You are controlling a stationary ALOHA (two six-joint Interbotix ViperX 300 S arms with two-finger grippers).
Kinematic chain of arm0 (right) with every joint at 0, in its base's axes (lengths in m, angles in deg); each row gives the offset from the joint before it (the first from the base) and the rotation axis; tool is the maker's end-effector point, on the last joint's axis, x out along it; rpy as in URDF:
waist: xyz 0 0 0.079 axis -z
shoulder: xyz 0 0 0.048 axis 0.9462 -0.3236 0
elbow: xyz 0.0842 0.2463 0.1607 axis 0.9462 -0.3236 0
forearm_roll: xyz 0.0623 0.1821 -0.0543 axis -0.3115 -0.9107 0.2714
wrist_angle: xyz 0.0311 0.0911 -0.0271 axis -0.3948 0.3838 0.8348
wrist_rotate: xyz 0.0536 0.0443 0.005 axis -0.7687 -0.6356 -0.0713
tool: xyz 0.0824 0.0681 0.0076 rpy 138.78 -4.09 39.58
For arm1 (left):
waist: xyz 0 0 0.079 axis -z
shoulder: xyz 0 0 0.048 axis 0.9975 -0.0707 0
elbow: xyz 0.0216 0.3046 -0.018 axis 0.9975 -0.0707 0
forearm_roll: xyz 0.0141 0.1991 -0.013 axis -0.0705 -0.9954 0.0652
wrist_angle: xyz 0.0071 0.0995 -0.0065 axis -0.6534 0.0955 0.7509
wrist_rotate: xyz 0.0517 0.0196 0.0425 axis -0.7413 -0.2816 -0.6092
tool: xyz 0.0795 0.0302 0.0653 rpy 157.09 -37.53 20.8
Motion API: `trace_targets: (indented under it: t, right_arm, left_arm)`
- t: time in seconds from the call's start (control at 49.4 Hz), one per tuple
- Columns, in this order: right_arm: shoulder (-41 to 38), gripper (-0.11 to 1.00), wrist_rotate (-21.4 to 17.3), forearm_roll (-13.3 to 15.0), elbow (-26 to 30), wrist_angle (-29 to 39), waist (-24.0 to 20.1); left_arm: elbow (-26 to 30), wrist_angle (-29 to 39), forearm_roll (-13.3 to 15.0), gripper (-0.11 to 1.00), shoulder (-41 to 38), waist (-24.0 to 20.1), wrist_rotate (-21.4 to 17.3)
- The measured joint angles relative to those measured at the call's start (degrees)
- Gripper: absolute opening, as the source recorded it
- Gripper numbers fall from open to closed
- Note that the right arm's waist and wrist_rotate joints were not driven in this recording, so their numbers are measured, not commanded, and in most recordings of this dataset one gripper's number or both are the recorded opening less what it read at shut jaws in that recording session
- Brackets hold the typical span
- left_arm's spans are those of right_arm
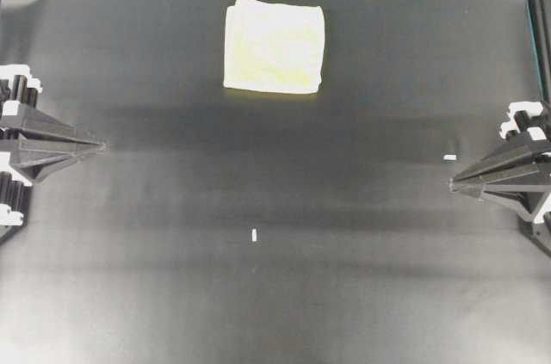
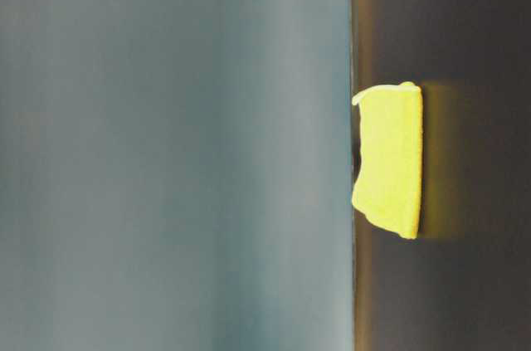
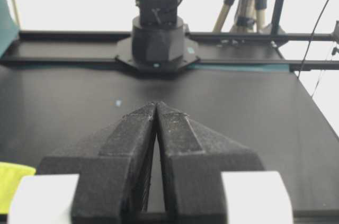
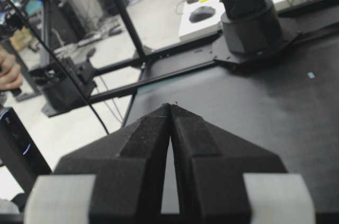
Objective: Push a yellow cloth with the left arm to wipe the desk.
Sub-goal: 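Move the left gripper toward the yellow cloth at the far edge, then lower the left gripper onto the yellow cloth's near edge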
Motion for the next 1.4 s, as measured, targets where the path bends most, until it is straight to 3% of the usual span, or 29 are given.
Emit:
trace_targets:
  t: [0.182, 0.506, 0.689, 0.932, 1.074, 1.297, 1.398]
  right_arm:
    - [0.0, 0.00, 0.0, 0.0, 0.0, 1.1, 0.0]
    - [-0.8, 0.00, -0.1, -0.1, 0.0, 8.0, 0.0]
    - [-1.1, 0.00, -0.1, 0.0, -0.4, 14.9, 0.0]
    - [0.5, 0.00, 0.0, -0.1, -1.8, 16.4, 0.0]
    - [1.5, 0.00, -0.1, 0.0, -2.4, 16.6, 0.0]
    - [1.9, 0.00, -0.1, -0.1, -2.9, 17.7, 0.0]
    - [1.9, 0.00, -0.1, 0.0, -2.9, 18.0, 0.0]
  left_arm:
    - [1.3, -0.2, -2.0, 0.00, -3.9, -2.7, 0.3]
    - [5.1, -0.3, -2.2, 0.00, -18.1, -9.7, 1.1]
    - [9.5, -2.2, -2.2, 0.00, -29.1, -14.4, 1.1]
    - [17.8, -7.0, -2.2, 0.05, -47.5, -19.2, 1.0]
    - [23.5, -7.5, -2.2, 0.20, -56.9, -22.6, 1.1]
    - [31.4, -5.8, -2.2, 0.67, -67.7, -25.8, 1.1]
    - [35.3, -3.1, -2.2, 0.80, -71.5, -26.6, 1.2]
